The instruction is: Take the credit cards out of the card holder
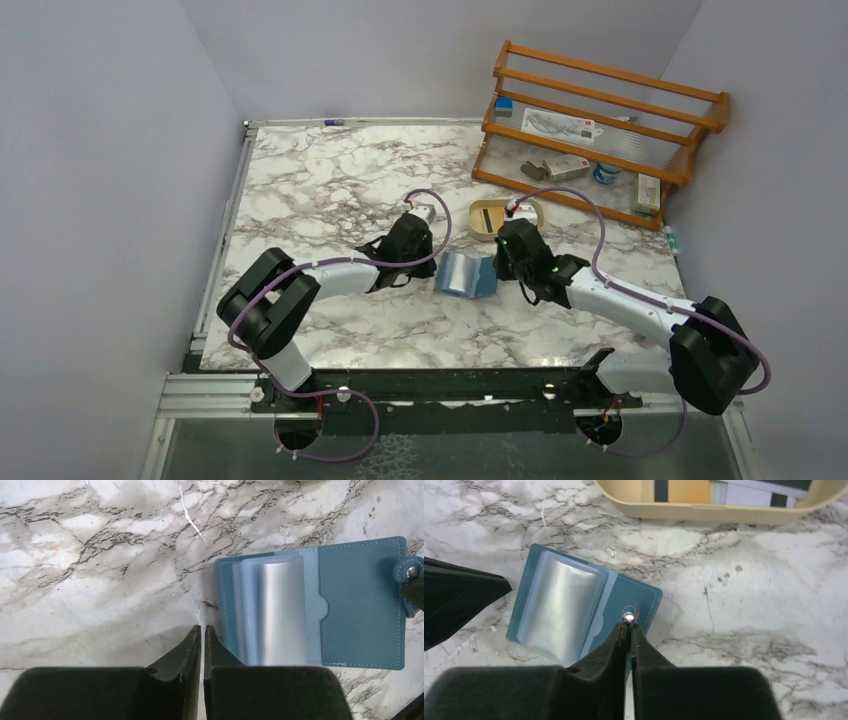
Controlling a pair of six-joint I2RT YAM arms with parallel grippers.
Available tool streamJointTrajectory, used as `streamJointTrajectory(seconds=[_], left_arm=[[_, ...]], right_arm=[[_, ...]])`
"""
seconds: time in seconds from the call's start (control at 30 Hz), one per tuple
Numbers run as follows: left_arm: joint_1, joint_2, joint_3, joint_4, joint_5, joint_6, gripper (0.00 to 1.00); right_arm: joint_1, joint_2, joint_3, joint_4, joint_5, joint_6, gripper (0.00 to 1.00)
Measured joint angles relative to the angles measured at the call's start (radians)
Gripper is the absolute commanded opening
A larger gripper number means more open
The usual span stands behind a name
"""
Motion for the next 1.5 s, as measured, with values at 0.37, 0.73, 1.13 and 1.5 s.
streamJointTrajectory(seconds=[0.37, 0.73, 1.13, 1.5], left_arm=[[0.0, -0.005, 0.0, -0.016, -0.004, -0.004, 0.08], [0.0, -0.063, 0.001, -0.029, -0.004, -0.019, 0.09], [0.009, -0.064, -0.008, 0.011, 0.02, -0.044, 0.12], [0.137, -0.067, -0.167, 0.213, 0.218, -0.108, 0.71]], right_arm=[[0.0, -0.071, -0.013, -0.167, 0.034, 0.073, 0.65], [-0.005, -0.076, -0.111, -0.118, -0.098, 0.158, 0.61], [-0.025, -0.076, -0.216, 0.065, -0.237, 0.254, 0.01], [-0.118, -0.26, -0.247, 0.126, -0.293, 0.277, 0.01]])
